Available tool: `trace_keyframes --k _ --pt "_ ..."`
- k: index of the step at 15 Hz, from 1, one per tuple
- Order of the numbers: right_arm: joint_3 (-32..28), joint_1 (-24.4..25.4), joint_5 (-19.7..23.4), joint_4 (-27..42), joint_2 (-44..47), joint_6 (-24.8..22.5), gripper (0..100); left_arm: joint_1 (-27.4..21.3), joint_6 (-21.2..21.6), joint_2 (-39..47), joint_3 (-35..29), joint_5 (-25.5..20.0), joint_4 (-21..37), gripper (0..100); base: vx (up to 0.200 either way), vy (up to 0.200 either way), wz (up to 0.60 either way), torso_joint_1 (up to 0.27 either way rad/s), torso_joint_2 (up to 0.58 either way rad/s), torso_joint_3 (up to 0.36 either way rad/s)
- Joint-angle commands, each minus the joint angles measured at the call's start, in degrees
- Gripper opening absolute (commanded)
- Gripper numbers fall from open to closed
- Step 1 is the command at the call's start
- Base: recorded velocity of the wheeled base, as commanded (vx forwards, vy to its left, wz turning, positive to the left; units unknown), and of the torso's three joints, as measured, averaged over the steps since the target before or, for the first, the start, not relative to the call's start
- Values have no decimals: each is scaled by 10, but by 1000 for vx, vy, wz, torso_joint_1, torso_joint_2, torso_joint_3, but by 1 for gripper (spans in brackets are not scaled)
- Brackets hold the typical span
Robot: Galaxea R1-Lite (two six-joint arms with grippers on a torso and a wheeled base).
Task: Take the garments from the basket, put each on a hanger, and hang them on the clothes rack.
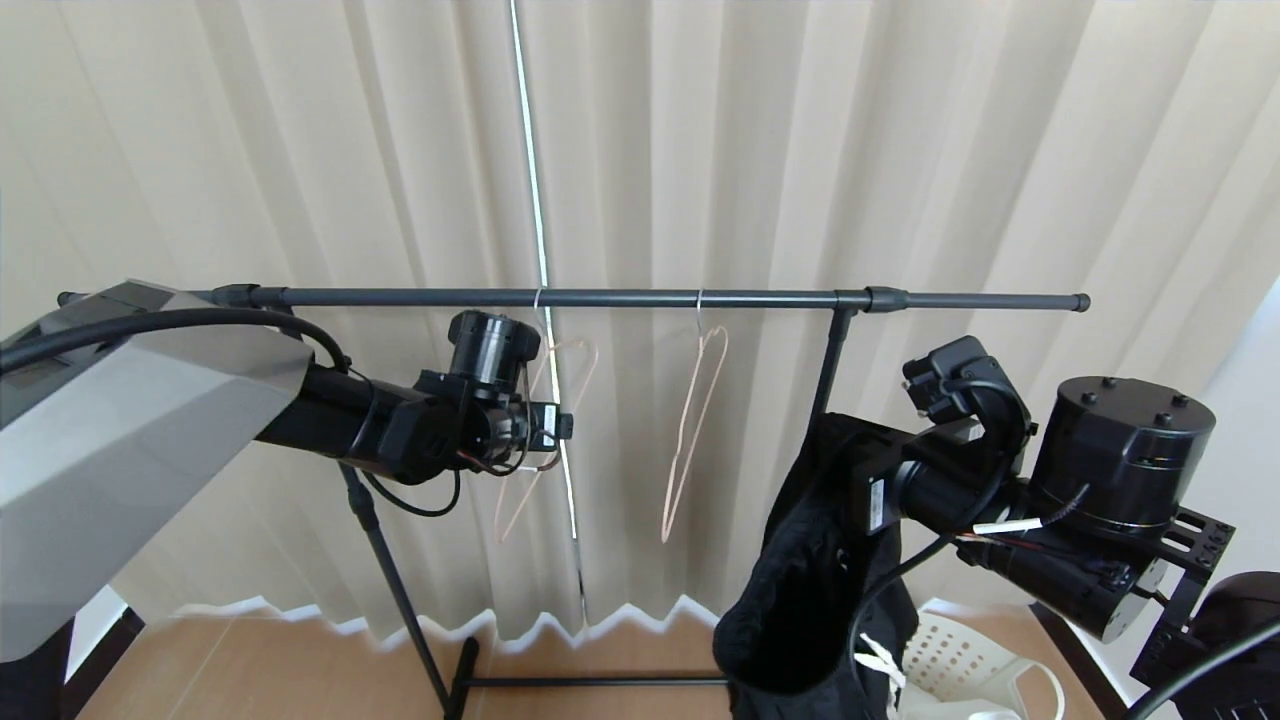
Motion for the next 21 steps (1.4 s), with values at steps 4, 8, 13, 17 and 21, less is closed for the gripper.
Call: trace_keyframes --k 4,8,13,17,21 --pt "1 0 0 0 1 0 0 2 -2 27 -8 1 -8 100 0 0 0 0 0 0" --pt "1 0 0 0 2 0 0 2 -3 46 -31 1 -7 100 0 0 0 0 0 0" --pt "0 0 1 -1 14 0 0 5 -3 69 -59 2 -6 100 0 0 0 0 0 0" --pt "1 0 0 -1 14 -1 0 6 -5 68 -58 3 -6 0 0 0 0 0 0 0" --pt "1 0 0 -1 13 -1 0 5 -7 64 -55 4 -6 0 0 0 0 0 0 0"
